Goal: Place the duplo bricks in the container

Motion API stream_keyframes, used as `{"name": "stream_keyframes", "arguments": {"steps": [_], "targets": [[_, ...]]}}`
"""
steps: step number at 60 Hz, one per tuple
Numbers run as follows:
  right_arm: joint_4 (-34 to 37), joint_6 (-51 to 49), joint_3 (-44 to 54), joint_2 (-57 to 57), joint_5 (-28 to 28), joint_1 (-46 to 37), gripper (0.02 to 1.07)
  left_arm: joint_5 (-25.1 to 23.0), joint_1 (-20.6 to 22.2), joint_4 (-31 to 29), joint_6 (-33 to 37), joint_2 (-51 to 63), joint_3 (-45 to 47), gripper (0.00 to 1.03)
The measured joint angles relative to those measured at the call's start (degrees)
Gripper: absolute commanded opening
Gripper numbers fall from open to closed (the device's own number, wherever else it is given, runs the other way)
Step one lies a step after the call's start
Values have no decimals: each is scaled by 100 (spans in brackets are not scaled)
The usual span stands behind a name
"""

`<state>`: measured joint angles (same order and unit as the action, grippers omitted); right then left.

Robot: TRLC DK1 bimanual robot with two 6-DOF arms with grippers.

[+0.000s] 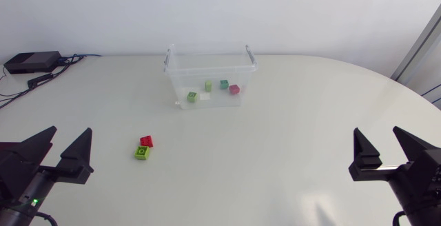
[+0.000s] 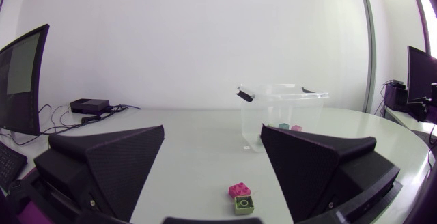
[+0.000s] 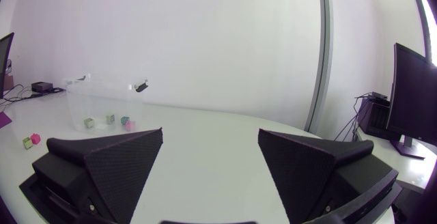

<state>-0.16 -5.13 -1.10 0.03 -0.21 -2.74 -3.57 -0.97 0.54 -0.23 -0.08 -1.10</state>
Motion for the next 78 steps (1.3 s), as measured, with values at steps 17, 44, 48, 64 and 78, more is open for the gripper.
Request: {"name": "stream_keyframes", "arguments": {"steps": [17, 44, 48, 64, 78], "targets": [[0, 0, 0, 0, 0, 0, 103, 0, 0, 2, 0, 0, 0, 99], [0, 0, 0, 0, 0, 0, 103, 0, -162, -199, -140, 1965, -1526, 99], [0, 0, 0, 0, 0, 0, 103, 2, -155, -280, -249, 2647, -1982, 99], [0, 0, 0, 0, 0, 0, 103, 356, 293, -2350, -730, 5097, -3895, 98], [0, 0, 0, 0, 0, 0, 103, 214, 730, -3947, -726, 7453, -5215, 94]]}}
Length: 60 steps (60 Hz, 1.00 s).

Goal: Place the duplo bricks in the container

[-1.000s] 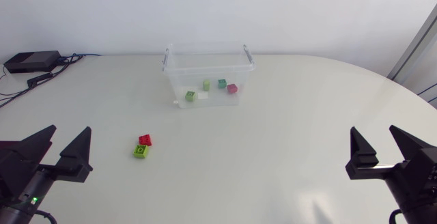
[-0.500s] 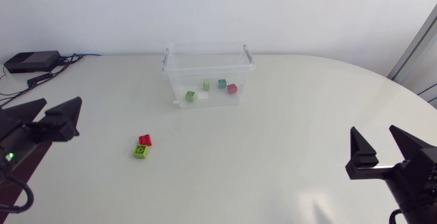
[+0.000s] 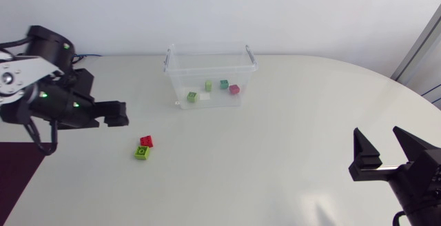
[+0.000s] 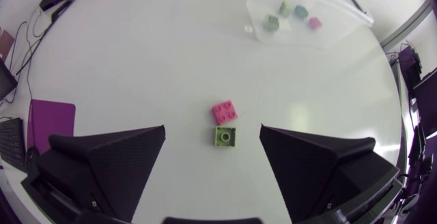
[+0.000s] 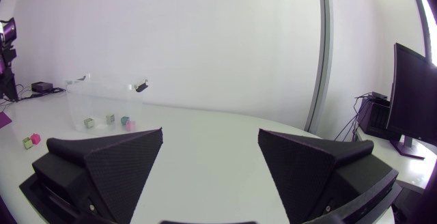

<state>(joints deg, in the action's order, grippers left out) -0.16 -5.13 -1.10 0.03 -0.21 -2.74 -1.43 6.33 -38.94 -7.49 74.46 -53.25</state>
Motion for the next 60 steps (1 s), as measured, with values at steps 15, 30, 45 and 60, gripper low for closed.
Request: {"name": "stream_keyframes", "arguments": {"steps": [15, 30, 45, 60], "targets": [[0, 0, 0, 0, 0, 0, 103, 2, 341, -149, 9, 1438, -278, 93], [0, 0, 0, 0, 0, 0, 103, 227, 603, -44, 48, 2061, -308, 90], [0, 0, 0, 0, 0, 0, 103, 476, 662, 199, 109, 2402, -317, 81], [0, 0, 0, 0, 0, 0, 103, 479, 702, 463, 107, 2669, -339, 55]]}}
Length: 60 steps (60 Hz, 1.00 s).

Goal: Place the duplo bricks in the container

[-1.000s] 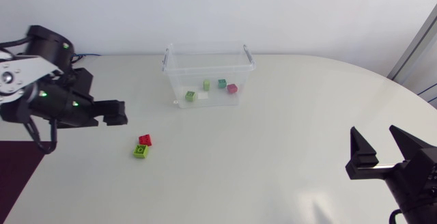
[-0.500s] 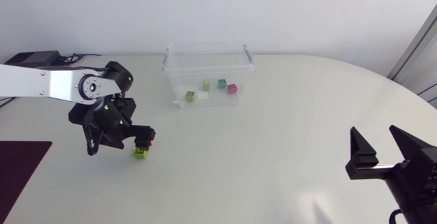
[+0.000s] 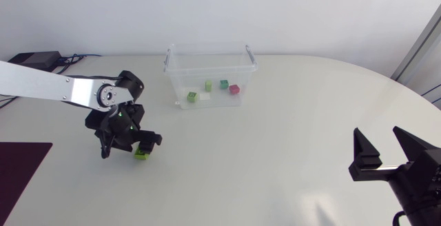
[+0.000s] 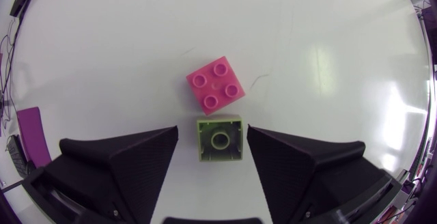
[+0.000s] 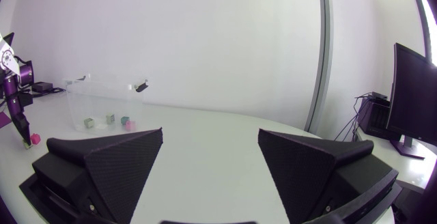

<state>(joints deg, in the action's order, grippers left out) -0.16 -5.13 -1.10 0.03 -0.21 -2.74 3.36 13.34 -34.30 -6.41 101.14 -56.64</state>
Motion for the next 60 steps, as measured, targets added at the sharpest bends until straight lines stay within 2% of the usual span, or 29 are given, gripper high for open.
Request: {"name": "stream_keyframes", "arguments": {"steps": [2, 9, 14, 25, 34, 44, 49, 60], "targets": [[0, 0, 0, 0, 0, 0, 103, 0, 26, 4, 0, 20, 0, 52], [0, 0, 0, 0, 0, 0, 103, 0, 68, 122, 0, 52, 2, 28], [0, 0, 0, 0, 0, 0, 103, 0, 72, 146, 0, 61, 2, 22], [0, 0, 0, 0, 0, 0, 103, 7, 72, -48, 0, -55, 2, 21], [0, 0, 0, 0, 0, 0, 103, 17, 59, -376, 2, -688, -107, 21], [0, 0, 0, 0, 0, 0, 103, 17, 61, -385, 4, -1303, -942, 21], [0, 0, 0, 0, 0, 0, 103, 17, 68, -195, 2, -1381, -1307, 22], [0, 0, 0, 0, 0, 0, 103, 17, 249, 815, 7, -1388, -1390, 21]]}}
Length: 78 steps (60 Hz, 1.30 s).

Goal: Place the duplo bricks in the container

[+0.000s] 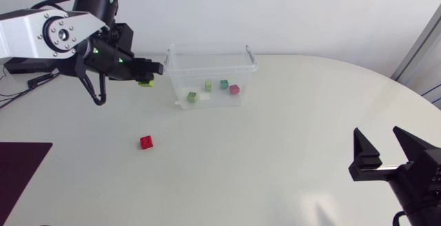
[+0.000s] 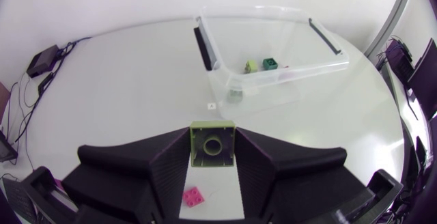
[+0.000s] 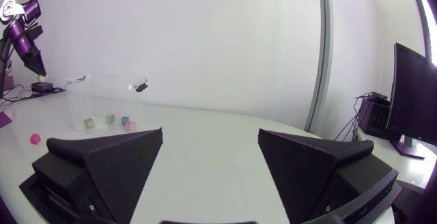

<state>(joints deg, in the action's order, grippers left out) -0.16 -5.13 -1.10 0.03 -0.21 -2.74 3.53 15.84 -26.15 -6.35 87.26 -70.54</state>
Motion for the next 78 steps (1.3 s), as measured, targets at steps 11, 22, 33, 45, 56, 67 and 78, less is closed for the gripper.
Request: {"name": "stream_keyframes", "arguments": {"steps": [11, 22, 33, 45, 56, 67, 78], "targets": [[0, 0, 0, 0, 0, 0, 103, -2, 181, 544, 48, 293, -476, 22], [0, 0, 0, 0, 0, 0, 103, 0, 192, 850, 103, 955, -1165, 22], [0, 0, 0, 0, 0, 0, 103, 0, 216, 1126, 105, 1591, -1639, 22], [0, 0, 0, 0, 0, 0, 103, 142, 310, 1325, 190, 2159, -2061, 83], [0, 0, 0, 0, 0, 0, 103, 299, 332, 487, 254, 2367, -2481, 100], [0, 0, 0, 0, 0, 0, 103, 9, 208, -278, 647, 1847, -2546, 97], [0, 0, 0, 0, 0, 0, 103, -671, -52, -415, 1917, 424, -1602, 95]]}}
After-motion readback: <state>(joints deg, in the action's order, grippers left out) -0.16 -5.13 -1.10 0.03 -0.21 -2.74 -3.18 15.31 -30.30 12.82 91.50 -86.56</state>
